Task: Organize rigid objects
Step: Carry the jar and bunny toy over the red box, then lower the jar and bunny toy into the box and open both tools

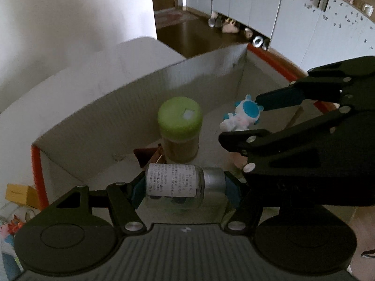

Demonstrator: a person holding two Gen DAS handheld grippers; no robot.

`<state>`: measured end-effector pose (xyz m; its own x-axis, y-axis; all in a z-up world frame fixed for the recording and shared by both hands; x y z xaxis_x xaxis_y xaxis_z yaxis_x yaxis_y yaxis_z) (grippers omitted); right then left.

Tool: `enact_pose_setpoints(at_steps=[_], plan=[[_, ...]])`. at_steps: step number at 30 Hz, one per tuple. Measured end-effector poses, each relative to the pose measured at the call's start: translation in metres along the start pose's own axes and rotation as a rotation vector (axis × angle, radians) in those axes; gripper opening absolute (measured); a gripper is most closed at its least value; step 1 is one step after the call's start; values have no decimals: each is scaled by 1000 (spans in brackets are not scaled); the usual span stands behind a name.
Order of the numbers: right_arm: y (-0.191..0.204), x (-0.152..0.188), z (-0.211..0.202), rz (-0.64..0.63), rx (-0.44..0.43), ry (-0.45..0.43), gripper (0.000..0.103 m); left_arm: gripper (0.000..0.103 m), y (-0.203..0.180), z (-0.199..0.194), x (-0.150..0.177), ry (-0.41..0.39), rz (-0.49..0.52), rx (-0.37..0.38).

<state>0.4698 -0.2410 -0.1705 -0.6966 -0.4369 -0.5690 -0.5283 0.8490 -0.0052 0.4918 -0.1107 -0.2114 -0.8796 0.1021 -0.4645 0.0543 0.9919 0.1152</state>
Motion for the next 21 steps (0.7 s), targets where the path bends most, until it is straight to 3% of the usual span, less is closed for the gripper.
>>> enact_pose_setpoints(at_steps=[5,9,21], plan=[[1,0,7,0,1,27,57,68,1,8,-2,65,-17,4],[-2,0,10,20,-3,38,55,68,-2,5,-3,71,0,-4],[-11,1,1,58,-15,19,63,68,-4,-4,0,73,27,-13]])
Point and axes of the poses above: each gripper's, at about its wrist camera, not at the fingertips, and z roughly the way its jaws point, y to its left, x to its underside, the point moved 2 cm from there along z, roughly the way its jaws point, and after that the axes turned 3 degrees about y, right-handed, at the moved point
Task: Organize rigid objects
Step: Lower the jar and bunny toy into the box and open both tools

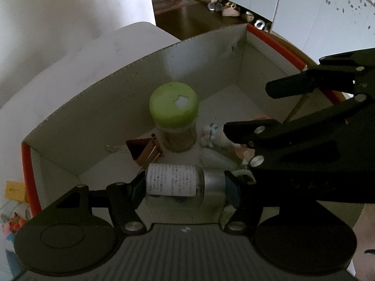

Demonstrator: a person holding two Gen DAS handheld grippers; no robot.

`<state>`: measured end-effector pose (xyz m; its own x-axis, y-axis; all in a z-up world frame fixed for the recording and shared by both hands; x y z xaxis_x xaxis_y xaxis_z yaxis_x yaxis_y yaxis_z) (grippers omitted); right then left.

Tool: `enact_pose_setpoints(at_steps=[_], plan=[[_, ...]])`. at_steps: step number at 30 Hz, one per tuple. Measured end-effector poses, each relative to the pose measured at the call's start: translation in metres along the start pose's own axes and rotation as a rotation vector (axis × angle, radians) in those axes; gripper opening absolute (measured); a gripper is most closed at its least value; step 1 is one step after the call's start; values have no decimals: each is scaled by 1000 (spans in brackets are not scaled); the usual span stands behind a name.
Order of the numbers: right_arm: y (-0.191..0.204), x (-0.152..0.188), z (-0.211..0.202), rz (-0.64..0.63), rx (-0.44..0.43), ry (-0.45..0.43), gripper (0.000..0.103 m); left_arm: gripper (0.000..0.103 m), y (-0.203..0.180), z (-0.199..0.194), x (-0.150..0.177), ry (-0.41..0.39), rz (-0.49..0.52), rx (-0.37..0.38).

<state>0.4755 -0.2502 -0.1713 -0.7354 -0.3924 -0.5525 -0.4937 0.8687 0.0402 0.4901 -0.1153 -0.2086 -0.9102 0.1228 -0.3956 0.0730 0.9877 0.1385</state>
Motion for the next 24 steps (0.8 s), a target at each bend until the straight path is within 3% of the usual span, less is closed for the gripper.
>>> enact_pose_setpoints(at_steps=[24], plan=[[10,10,-54,46,-13,-76,72,69,1,-68,24,-184,-18,63]])
Point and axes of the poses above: each gripper's, at about its wrist camera, not at the fingertips, and z roughly the way its jaws point, y to its left, x to its underside, the point moved 2 cm from there along z, roughly the way its jaws point, and after that the axes turned 3 degrees about y, right-handed, at the moved point
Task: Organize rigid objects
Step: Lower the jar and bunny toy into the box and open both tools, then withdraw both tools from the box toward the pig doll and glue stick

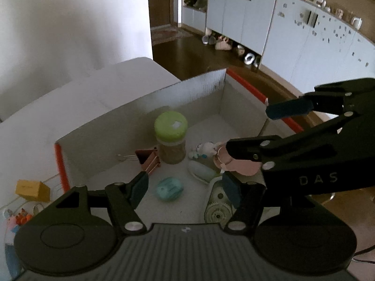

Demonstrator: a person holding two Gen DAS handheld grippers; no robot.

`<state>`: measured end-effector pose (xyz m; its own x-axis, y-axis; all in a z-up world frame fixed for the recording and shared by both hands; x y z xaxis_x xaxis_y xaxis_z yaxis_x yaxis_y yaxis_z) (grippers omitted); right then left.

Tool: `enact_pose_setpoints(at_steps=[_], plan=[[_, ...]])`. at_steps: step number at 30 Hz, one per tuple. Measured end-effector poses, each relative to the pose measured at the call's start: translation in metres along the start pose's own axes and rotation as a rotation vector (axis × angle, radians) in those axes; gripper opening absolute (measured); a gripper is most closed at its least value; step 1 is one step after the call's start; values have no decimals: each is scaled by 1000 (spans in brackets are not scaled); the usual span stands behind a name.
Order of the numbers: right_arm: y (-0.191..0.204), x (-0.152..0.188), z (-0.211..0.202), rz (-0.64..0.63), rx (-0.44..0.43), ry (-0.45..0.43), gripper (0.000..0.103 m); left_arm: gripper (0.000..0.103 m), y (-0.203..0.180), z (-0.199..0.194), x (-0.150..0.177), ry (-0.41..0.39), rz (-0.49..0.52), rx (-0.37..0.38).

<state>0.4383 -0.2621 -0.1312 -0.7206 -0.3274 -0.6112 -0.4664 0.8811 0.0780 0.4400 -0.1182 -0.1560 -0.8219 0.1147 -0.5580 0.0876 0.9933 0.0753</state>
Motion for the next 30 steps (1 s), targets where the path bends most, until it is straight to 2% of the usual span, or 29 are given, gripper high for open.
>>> enact_pose_setpoints(at_steps=[11,15,21,23,30], plan=[[28,3,-37,7,-31,-54,77,70,26,-45,19,-93,-39,25],[42,3,-50,2,-35,-78,82,76,40,-62,28,-124,-56,35],[65,3,-63,13,-46,-110,85,76,66,-80,43,-150,-86,38],[74,3,-66,20,-48,-125,92,76,76,-84,49,-154,-94,32],[112,5,-69,44,-61,-164,101,81,120,-103,72,-197,-135,3]])
Point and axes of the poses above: each gripper's, at about its wrist camera, not at the fingertips, and z roughly the way its jaws point, y to its left, x to its underside, the point moved 2 cm from there along z, roughly the way its jaws point, and after that the axes turned 3 degrees about y, right-handed, at the moved point
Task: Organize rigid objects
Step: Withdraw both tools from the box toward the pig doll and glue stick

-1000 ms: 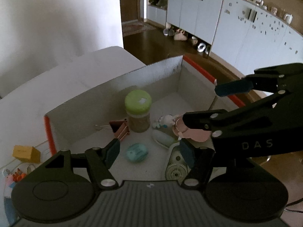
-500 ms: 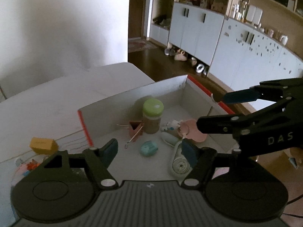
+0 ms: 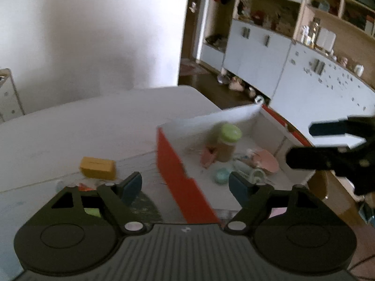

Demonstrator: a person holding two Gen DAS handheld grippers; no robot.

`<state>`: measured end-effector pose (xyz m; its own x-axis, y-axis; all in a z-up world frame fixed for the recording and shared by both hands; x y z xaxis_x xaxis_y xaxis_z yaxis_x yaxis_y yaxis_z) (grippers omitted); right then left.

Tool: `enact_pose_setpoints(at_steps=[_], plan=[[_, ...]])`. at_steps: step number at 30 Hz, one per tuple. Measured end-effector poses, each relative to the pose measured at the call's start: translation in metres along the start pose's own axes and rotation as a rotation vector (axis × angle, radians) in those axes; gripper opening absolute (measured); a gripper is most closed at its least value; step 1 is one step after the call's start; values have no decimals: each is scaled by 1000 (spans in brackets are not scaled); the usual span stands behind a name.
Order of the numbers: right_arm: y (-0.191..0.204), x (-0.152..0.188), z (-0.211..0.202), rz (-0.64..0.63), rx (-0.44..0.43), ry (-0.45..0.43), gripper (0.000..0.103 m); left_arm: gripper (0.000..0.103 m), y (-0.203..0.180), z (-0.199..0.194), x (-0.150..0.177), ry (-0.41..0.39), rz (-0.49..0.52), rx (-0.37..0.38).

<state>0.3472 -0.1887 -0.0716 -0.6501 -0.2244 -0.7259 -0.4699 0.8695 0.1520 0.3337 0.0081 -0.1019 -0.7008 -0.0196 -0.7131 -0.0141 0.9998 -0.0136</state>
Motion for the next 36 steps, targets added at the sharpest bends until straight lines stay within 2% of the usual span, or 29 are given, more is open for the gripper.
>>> enact_pose_setpoints(at_steps=[9,16,27,36], plan=[[61,9,18,-12,-30,9,103,82,78,-13,8,-15,-67,-53],[99,12,40,26,-43,36,103,82,130,-8,26,-3,-38,-64],[151,24,83,-23,-36,120,102,82,179,22,48,35,20,-41],[170,27,129,-114,-33,190,100,82,203,56,56,78,88,-10]])
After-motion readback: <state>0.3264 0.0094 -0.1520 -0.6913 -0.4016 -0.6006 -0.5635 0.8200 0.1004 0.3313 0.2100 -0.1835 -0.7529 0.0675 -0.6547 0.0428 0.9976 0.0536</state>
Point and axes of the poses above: each gripper's, at about its wrist camera, not at the fingertips, and z roughly the way its jaws point, y to its left, x to its underside, the point moved 2 cm from there along z, roughly the way its jaws point, and after that the axes turned 3 degrees about y, right-handed, at the moved point
